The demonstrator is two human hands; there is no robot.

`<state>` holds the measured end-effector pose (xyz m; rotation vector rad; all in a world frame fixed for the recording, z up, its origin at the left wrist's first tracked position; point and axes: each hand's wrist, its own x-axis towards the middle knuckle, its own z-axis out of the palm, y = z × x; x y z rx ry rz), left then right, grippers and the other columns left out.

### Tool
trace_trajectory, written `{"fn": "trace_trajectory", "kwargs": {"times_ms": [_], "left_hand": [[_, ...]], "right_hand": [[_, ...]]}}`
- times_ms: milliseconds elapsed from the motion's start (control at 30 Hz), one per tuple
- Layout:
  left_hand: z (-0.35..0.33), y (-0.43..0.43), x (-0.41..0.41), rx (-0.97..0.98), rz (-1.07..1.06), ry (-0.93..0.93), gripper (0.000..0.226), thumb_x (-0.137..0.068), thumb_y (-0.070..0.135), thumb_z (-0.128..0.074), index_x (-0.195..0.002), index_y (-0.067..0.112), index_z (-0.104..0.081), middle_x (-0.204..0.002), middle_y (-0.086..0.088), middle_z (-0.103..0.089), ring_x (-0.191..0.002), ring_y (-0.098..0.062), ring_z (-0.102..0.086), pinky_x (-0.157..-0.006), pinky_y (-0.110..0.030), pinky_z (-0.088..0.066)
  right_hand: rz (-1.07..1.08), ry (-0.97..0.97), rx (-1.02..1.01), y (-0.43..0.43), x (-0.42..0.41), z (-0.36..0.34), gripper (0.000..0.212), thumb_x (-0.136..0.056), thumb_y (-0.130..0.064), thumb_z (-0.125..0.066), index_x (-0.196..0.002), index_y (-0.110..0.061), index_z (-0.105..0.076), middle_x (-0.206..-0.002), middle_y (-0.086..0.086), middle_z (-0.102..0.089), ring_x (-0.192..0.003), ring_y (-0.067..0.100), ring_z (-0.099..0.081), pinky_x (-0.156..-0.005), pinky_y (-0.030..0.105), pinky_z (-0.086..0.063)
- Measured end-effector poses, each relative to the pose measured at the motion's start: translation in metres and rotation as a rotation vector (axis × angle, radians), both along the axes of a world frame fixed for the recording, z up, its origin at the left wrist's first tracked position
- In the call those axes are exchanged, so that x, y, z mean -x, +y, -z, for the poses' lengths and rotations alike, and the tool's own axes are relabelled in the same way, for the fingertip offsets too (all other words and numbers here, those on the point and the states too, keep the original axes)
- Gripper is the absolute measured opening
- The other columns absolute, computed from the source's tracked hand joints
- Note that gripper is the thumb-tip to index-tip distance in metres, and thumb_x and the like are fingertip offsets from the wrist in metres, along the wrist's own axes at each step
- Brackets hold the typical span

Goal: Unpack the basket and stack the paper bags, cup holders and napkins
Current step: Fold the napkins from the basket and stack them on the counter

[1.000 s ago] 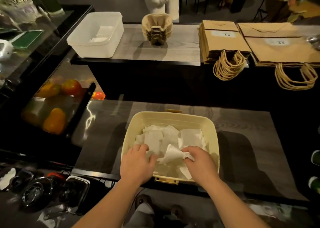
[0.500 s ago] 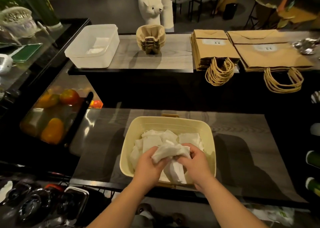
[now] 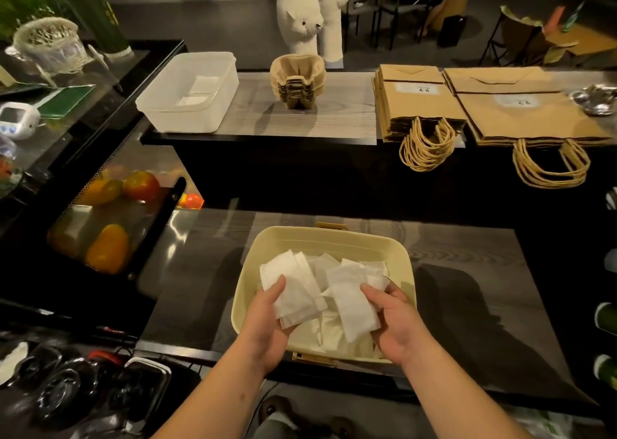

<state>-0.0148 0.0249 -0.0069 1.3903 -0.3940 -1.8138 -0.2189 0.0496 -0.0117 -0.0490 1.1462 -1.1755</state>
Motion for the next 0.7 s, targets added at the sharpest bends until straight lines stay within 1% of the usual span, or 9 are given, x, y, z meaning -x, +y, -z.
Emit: {"fn": "trace_trajectory", "kwargs": {"times_ms": [133, 233, 300, 333, 367, 433, 567, 633, 700], "left_hand": [[0.002, 0.008, 0.008, 0.088, 0.030, -0.169, 0.030, -0.103, 0.020, -0.058, -0.133, 0.023, -0.061, -0.119, -0.003, -0.076, -0.113, -0.030, -0.070, -0.102, -0.055, -0.054], [-0.003, 0.014, 0.016, 0.100, 0.023, -0.207, 0.032, -0.100, 0.013, -0.062, -0.130, 0.024, -0.062, -0.109, 0.002, -0.079, -0.109, -0.028, -0.071, -0.101, -0.054, -0.054], [-0.007, 0.018, 0.020, 0.060, -0.002, -0.150, 0.027, -0.098, 0.006, -0.061, -0.118, 0.023, -0.063, -0.095, 0.001, -0.081, -0.103, -0.031, -0.072, -0.100, -0.056, -0.054], [-0.009, 0.019, 0.022, 0.032, -0.006, -0.101, 0.026, -0.098, 0.003, -0.059, -0.116, 0.022, -0.062, -0.094, -0.002, -0.081, -0.103, -0.034, -0.071, -0.099, -0.059, -0.054], [-0.010, 0.020, 0.023, 0.009, 0.000, -0.042, 0.028, -0.097, 0.002, -0.056, -0.120, 0.018, -0.062, -0.100, -0.008, -0.080, -0.104, -0.038, -0.070, -0.095, -0.061, -0.056], [-0.015, 0.021, 0.026, -0.020, 0.031, 0.057, 0.038, -0.095, 0.006, -0.051, -0.131, 0.009, -0.062, -0.114, -0.019, -0.076, -0.104, -0.040, -0.070, -0.088, -0.056, -0.059], [-0.025, 0.024, 0.026, 0.002, 0.068, 0.254, 0.051, -0.084, 0.009, -0.046, -0.132, 0.005, -0.062, -0.124, -0.023, -0.071, -0.107, -0.039, -0.069, -0.106, -0.055, -0.044], [-0.022, 0.026, 0.020, 0.005, 0.027, 0.349, 0.055, -0.084, 0.012, -0.041, -0.135, 0.007, -0.061, -0.129, -0.024, -0.068, -0.114, -0.043, -0.064, -0.104, -0.056, -0.045], [-0.020, 0.029, 0.013, 0.010, 0.023, 0.443, 0.053, -0.089, 0.025, -0.044, -0.135, 0.008, -0.065, -0.134, -0.024, -0.065, -0.117, -0.045, -0.063, -0.099, -0.056, -0.048]], "right_hand": [[0.015, 0.025, 0.042, -0.002, -0.004, -0.009, 0.036, -0.092, -0.007, -0.068, -0.125, -0.021, -0.065, -0.115, 0.010, -0.076, -0.107, 0.035, -0.071, -0.087, 0.053, -0.059], [0.006, 0.075, 0.136, -0.003, -0.008, -0.022, 0.034, -0.094, -0.009, -0.066, -0.125, -0.021, -0.064, -0.116, 0.009, -0.075, -0.108, 0.033, -0.071, -0.092, 0.054, -0.057], [-0.008, 0.128, 0.201, -0.003, -0.013, -0.031, 0.030, -0.094, -0.010, -0.066, -0.122, -0.021, -0.064, -0.113, 0.008, -0.076, -0.105, 0.031, -0.072, -0.090, 0.053, -0.058], [-0.019, 0.168, 0.237, -0.002, -0.016, -0.034, 0.029, -0.094, -0.010, -0.066, -0.121, -0.020, -0.064, -0.112, 0.009, -0.075, -0.105, 0.031, -0.072, -0.091, 0.054, -0.058], [-0.030, 0.215, 0.270, -0.002, -0.020, -0.036, 0.028, -0.094, -0.008, -0.066, -0.120, -0.018, -0.064, -0.112, 0.010, -0.075, -0.105, 0.031, -0.072, -0.091, 0.055, -0.058], [-0.049, 0.338, 0.306, 0.000, -0.029, -0.035, 0.026, -0.092, -0.005, -0.069, -0.115, -0.016, -0.065, -0.107, 0.007, -0.076, -0.102, 0.029, -0.072, -0.087, 0.053, -0.060], [-0.105, 0.634, 0.354, 0.007, -0.039, -0.028, 0.024, -0.089, -0.006, -0.074, -0.105, -0.023, -0.066, -0.094, -0.009, -0.074, -0.091, 0.014, -0.071, -0.071, 0.030, -0.061], [-0.092, 0.660, 0.356, 0.010, -0.039, -0.023, 0.025, -0.090, -0.009, -0.074, -0.108, -0.024, -0.065, -0.097, -0.010, -0.073, -0.092, 0.012, -0.071, -0.072, 0.031, -0.062], [-0.093, 0.643, 0.344, 0.012, -0.038, -0.021, 0.025, -0.093, -0.017, -0.071, -0.115, -0.026, -0.064, -0.103, -0.009, -0.073, -0.097, 0.013, -0.071, -0.076, 0.038, -0.064]]}}
